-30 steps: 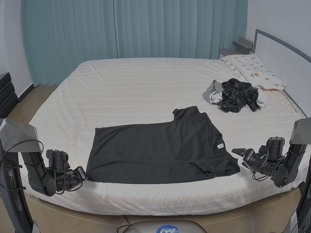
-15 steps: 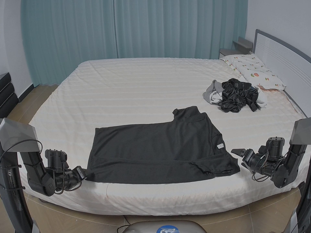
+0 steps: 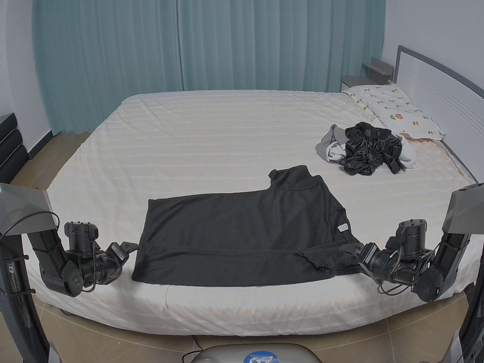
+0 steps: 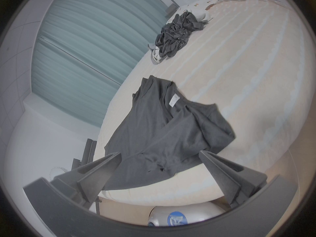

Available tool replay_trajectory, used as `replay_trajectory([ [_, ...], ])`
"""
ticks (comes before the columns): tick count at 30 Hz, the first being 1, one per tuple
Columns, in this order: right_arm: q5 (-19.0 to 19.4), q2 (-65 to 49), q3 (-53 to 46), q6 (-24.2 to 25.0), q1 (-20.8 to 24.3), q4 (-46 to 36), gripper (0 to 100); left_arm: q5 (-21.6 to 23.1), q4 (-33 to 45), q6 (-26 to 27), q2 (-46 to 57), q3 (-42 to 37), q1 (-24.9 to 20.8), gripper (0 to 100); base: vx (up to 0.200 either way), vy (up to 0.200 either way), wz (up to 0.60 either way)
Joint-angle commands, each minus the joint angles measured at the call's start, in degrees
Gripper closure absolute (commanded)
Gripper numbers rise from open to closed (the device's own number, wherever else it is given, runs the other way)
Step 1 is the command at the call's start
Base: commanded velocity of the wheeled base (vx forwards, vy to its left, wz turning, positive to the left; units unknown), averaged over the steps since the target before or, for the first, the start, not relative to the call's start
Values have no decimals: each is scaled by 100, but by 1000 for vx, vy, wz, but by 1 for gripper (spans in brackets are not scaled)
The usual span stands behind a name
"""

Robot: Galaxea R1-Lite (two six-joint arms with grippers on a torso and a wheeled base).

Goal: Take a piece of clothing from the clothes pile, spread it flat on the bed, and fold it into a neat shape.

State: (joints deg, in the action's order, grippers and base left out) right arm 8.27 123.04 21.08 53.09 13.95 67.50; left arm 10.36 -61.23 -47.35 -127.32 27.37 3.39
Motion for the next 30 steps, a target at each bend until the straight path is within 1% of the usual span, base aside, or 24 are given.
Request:
replay_trajectory([
  [1,-159,256,318,246,354,-158,0,10,-3,-187,5,93,21,0,0,0,0],
  [3,-167,423,450,307,390,-158,0,1,6,-398,5,164,13,0,0,0,0],
  [5,-202,484,494,342,469,-158,0,1,15,-486,-3,181,13,0,0,0,0],
  [9,-343,484,511,351,504,-149,0,-8,-11,-486,-30,181,13,0,0,0,0],
  [17,-361,379,494,386,460,-114,0,-8,-20,-486,-39,190,13,0,0,0,0],
  [21,-413,212,406,351,346,-167,0,-17,-20,-486,-47,190,21,0,0,0,0],
  [26,-572,203,406,263,214,-290,0,-25,-20,-486,-56,190,21,0,0,0,0],
  [30,-598,212,406,175,152,-448,0,-25,-20,-477,-56,190,21,0,0,0,0],
])
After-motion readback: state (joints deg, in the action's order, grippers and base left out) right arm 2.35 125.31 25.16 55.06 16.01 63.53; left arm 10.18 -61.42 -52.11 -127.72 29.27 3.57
